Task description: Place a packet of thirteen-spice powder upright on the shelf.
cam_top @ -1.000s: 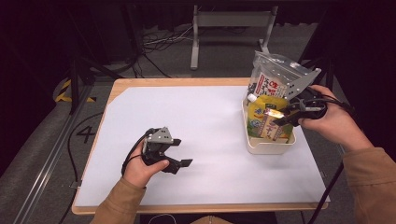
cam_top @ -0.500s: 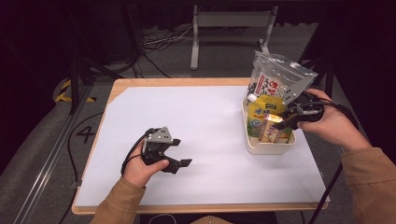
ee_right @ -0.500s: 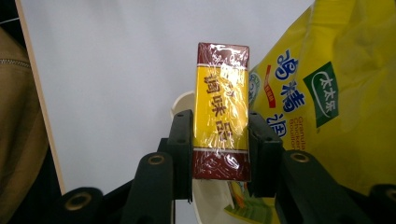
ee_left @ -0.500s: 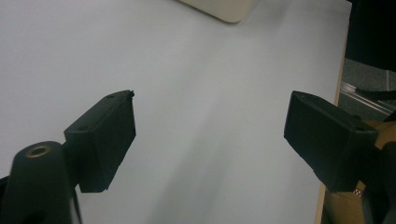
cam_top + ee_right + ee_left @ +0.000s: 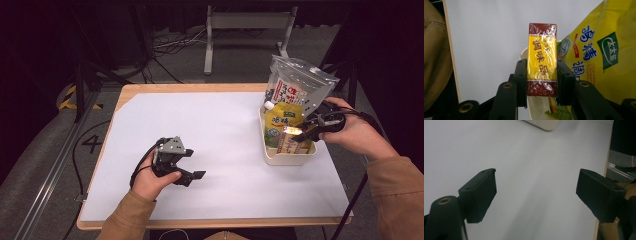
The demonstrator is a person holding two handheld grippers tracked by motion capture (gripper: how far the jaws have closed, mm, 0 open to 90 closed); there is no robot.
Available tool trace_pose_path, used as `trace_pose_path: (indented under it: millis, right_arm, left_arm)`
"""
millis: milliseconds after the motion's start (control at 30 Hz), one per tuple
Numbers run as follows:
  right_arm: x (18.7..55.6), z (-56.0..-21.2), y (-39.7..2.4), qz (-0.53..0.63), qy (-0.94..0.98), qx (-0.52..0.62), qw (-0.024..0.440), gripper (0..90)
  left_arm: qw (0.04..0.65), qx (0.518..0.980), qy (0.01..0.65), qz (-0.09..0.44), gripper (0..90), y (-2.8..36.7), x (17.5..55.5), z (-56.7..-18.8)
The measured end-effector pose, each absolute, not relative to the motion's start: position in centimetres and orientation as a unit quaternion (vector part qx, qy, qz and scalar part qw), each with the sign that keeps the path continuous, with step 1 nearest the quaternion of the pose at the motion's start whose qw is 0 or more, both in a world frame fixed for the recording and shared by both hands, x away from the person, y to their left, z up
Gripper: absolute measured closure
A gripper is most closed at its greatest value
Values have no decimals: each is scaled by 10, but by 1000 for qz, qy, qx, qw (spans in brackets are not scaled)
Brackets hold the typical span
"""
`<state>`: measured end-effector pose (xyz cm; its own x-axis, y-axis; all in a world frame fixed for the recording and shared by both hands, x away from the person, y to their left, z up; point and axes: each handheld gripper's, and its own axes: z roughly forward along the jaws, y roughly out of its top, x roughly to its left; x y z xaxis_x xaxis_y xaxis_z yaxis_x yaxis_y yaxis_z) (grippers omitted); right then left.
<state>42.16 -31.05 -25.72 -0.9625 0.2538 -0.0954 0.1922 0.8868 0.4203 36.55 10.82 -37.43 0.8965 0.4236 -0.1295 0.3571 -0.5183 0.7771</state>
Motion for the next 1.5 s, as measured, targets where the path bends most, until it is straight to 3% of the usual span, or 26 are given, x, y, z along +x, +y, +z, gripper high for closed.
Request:
trace_pose_path:
  millis: [500, 1500]
  right_arm:
    - [423, -259, -310, 215, 971, 79, 61, 681]
    - [426, -305, -311, 199, 970, 123, 59, 659]
  left_arm:
    - [434, 871, 226, 37, 172, 108, 367, -375]
    - [424, 875, 232, 38, 172, 108, 366, -377]
